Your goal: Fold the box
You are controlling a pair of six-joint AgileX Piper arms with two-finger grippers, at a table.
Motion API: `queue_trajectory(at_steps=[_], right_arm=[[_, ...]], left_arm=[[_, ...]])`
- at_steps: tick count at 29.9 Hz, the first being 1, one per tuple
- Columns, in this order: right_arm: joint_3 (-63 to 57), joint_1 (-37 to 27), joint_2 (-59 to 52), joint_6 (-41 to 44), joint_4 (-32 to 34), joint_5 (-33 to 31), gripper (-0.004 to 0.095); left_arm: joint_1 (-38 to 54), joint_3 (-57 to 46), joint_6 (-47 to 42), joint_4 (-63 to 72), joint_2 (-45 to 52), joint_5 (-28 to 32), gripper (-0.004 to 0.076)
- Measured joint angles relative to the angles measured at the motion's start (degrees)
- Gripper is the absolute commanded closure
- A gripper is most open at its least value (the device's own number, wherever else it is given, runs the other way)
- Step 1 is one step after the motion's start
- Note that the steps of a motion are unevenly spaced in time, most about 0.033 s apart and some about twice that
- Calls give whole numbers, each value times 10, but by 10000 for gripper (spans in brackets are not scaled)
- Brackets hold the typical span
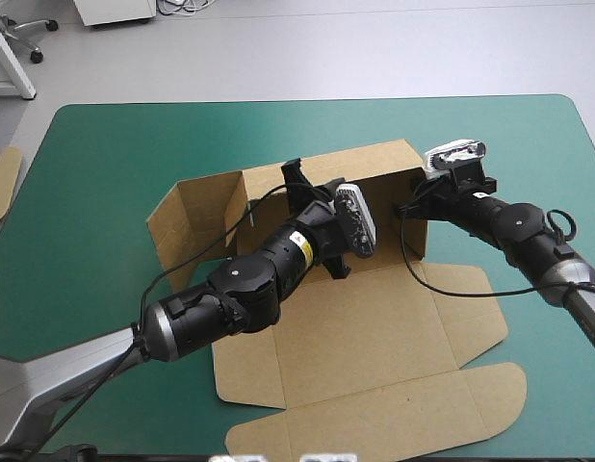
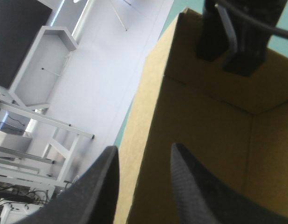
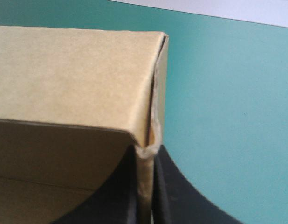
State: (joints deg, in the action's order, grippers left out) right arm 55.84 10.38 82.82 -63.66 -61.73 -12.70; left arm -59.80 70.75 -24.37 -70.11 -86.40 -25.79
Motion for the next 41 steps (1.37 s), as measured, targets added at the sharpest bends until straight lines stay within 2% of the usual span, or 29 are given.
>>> queue_trajectory(at_steps=[5, 11, 17, 25, 29, 33, 36, 41], right_arm=[[2, -1, -1, 125, 94, 4, 941], [12, -1, -3, 237, 191, -9, 941], [26, -1, -4, 333, 281, -31, 941], [30, -1, -4, 368, 300, -40, 941], [32, -2, -4, 371, 303, -45, 940], [48, -8, 0, 374, 310, -73, 940], [77, -21, 8, 391, 321, -117, 940], [144, -48, 35, 426, 355, -203, 937]], left_arm=[[-9, -5, 4, 40, 29, -1, 484], [44, -1, 4, 47, 73, 1, 510], [163, 51, 4, 48, 91, 18, 510], [407, 83, 4, 93, 92, 22, 510], [550, 84, 3, 221, 80, -26, 521], [668, 77, 9, 387, 60, -105, 527], [710, 73, 65, 478, 48, -160, 526], [720, 73, 136, 555, 29, -199, 527]])
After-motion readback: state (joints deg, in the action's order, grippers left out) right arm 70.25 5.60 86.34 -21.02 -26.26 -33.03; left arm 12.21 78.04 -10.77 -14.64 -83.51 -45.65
